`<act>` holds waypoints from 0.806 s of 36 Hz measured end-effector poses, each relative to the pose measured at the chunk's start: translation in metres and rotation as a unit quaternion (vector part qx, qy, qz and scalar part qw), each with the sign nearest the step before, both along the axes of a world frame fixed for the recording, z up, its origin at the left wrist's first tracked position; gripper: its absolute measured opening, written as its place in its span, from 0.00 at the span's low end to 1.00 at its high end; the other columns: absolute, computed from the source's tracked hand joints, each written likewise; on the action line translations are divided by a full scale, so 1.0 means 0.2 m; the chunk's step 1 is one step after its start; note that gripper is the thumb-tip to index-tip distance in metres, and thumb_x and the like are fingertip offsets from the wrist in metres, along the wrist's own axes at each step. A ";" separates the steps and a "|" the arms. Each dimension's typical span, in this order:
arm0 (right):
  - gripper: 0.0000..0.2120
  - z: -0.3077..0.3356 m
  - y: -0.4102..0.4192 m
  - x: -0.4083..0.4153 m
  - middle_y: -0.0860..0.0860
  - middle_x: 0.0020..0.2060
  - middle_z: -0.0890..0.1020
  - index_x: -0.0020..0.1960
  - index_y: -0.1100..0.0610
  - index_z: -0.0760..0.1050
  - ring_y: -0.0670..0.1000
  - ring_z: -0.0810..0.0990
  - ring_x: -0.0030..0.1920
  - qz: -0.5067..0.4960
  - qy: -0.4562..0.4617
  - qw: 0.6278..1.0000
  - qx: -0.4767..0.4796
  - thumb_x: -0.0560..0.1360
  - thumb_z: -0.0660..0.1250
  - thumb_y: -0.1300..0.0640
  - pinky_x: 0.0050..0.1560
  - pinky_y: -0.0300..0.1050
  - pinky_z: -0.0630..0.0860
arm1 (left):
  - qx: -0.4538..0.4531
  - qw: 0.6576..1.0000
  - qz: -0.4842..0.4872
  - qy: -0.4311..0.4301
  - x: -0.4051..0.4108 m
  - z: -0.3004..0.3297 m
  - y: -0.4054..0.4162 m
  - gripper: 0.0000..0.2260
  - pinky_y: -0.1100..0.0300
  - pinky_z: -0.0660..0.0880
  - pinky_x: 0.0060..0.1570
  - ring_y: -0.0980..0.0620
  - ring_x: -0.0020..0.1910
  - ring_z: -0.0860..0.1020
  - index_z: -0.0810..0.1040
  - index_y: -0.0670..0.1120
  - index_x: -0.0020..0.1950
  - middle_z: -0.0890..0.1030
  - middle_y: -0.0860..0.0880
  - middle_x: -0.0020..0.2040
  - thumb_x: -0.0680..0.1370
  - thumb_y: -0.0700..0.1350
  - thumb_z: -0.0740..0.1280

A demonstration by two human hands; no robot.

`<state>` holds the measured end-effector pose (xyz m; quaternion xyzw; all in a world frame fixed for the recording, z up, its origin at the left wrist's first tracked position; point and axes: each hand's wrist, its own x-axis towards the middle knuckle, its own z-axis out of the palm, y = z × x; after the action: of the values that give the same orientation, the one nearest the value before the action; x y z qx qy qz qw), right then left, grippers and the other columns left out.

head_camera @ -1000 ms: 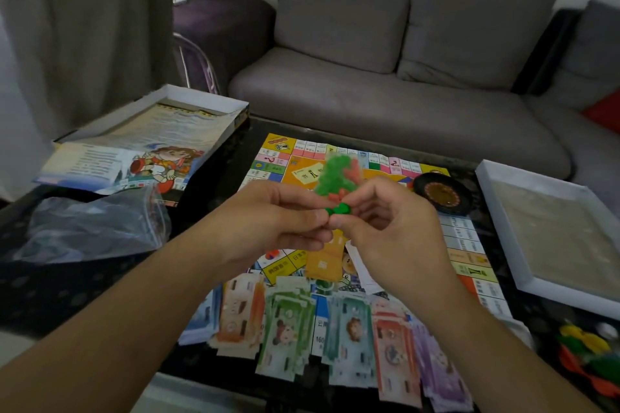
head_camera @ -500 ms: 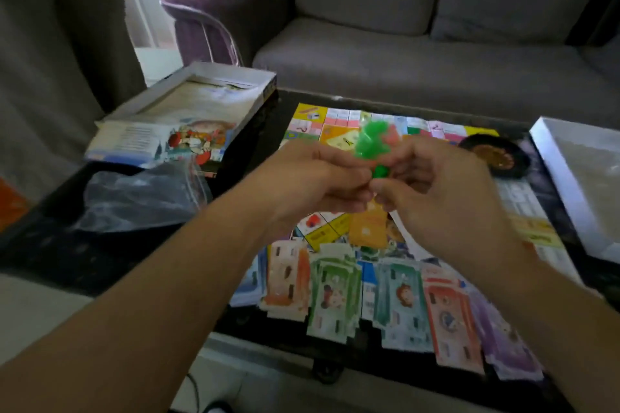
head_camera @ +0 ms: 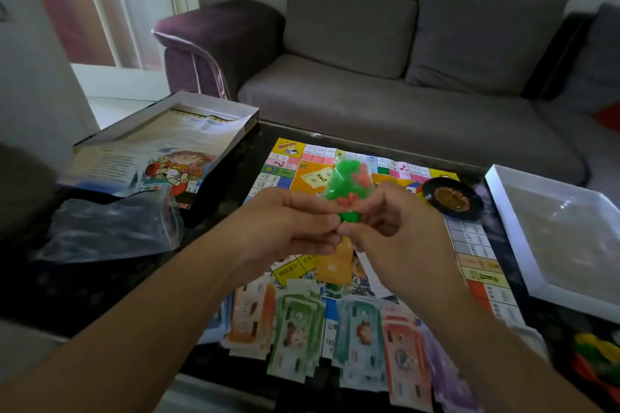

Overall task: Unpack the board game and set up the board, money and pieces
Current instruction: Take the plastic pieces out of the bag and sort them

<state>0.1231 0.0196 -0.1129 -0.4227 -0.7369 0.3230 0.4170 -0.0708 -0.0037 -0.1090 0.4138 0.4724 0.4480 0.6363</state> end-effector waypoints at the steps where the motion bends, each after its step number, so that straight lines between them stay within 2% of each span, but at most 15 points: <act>1: 0.14 0.00 0.00 0.00 0.45 0.38 0.85 0.43 0.48 0.78 0.49 0.85 0.40 0.002 0.000 1.000 -0.002 0.72 0.80 0.62 0.44 0.50 0.84 | -0.001 1.000 0.002 0.001 0.00 0.00 0.00 0.09 0.57 0.83 0.47 0.46 0.45 0.86 0.86 0.38 0.57 0.87 0.37 0.48 0.78 0.34 0.71; 7: 0.13 -0.02 0.00 -0.02 0.43 0.40 0.86 0.46 0.44 0.82 0.47 0.86 0.42 0.009 -0.010 1.000 0.004 0.73 0.79 0.62 0.46 0.50 0.85 | -0.008 1.000 0.022 -0.002 -0.01 0.00 0.01 0.09 0.56 0.84 0.47 0.46 0.44 0.86 0.86 0.38 0.57 0.87 0.36 0.49 0.78 0.35 0.72; 11: 0.11 -0.01 0.01 -0.01 0.40 0.42 0.85 0.46 0.44 0.82 0.45 0.85 0.43 0.004 -0.038 0.999 0.025 0.72 0.80 0.58 0.45 0.46 0.83 | -0.012 1.000 0.006 0.007 -0.01 0.01 0.01 0.09 0.58 0.84 0.46 0.47 0.44 0.86 0.86 0.38 0.57 0.87 0.37 0.48 0.78 0.35 0.71; 19: 0.09 0.00 0.01 0.01 0.45 0.38 0.83 0.43 0.50 0.83 0.50 0.83 0.40 0.074 -0.054 0.995 0.033 0.70 0.82 0.60 0.41 0.52 0.82 | -0.025 0.997 -0.048 0.064 -0.07 0.04 0.01 0.09 0.57 0.83 0.45 0.45 0.44 0.87 0.87 0.36 0.53 0.87 0.36 0.48 0.73 0.33 0.74; 22: 0.11 0.01 0.02 0.02 0.46 0.38 0.82 0.43 0.49 0.82 0.50 0.82 0.40 0.086 -0.066 0.994 0.035 0.70 0.82 0.62 0.41 0.51 0.81 | -0.016 0.994 -0.065 0.085 -0.07 0.05 0.00 0.10 0.56 0.83 0.46 0.44 0.45 0.86 0.86 0.34 0.54 0.86 0.35 0.49 0.73 0.32 0.74; 29: 0.10 0.03 0.03 0.03 0.45 0.37 0.82 0.42 0.49 0.82 0.49 0.80 0.40 0.077 -0.105 0.990 0.057 0.69 0.83 0.57 0.41 0.52 0.81 | -0.010 0.997 -0.033 0.075 -0.05 0.05 -0.02 0.09 0.56 0.84 0.46 0.44 0.43 0.86 0.86 0.36 0.53 0.87 0.36 0.48 0.73 0.32 0.74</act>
<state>0.1286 0.0256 -0.1067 -0.3719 -0.8244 0.2654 0.3342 -0.0800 -0.0086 -0.0981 0.4551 0.5092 0.3896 0.6179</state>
